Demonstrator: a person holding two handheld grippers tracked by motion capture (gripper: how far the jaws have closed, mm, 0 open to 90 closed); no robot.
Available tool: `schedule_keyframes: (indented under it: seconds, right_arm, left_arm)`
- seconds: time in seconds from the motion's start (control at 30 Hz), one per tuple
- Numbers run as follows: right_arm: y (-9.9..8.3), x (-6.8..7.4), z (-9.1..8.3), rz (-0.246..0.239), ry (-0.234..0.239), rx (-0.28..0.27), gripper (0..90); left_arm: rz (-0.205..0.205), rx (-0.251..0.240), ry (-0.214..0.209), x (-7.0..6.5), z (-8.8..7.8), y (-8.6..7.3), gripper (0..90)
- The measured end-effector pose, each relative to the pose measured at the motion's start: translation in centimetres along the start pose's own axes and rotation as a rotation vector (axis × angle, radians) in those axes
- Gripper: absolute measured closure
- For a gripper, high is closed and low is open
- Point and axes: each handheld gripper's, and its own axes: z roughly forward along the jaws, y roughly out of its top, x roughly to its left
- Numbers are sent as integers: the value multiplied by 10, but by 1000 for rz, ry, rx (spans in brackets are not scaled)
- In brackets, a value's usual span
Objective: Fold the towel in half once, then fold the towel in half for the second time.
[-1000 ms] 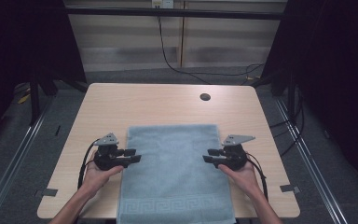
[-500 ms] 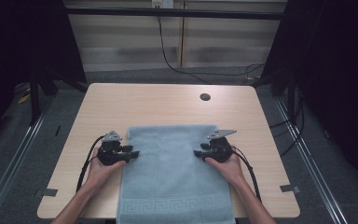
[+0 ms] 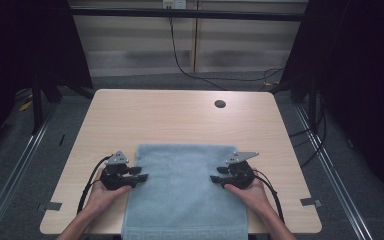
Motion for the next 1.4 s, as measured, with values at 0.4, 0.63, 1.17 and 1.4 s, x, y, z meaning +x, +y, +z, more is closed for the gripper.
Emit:
schedule_keyframes:
  seconds: [0.4,0.63,1.17,1.4]
  right_arm:
    - [-12,23,-21,-3,47,34,464]
    - [10,-15,-36,42,-29,-65,497]
    - [14,-80,-11,133,-98,-57,502]
    - [10,-77,-3,105,-124,-8,517]
  left_arm:
    - [6,15,-69,-19,-22,-7,541]
    - [-19,-38,-30,-3,-28,24,509]
    - [-89,-26,67,47,14,44,412]
    - [-77,17,89,48,23,37,348]
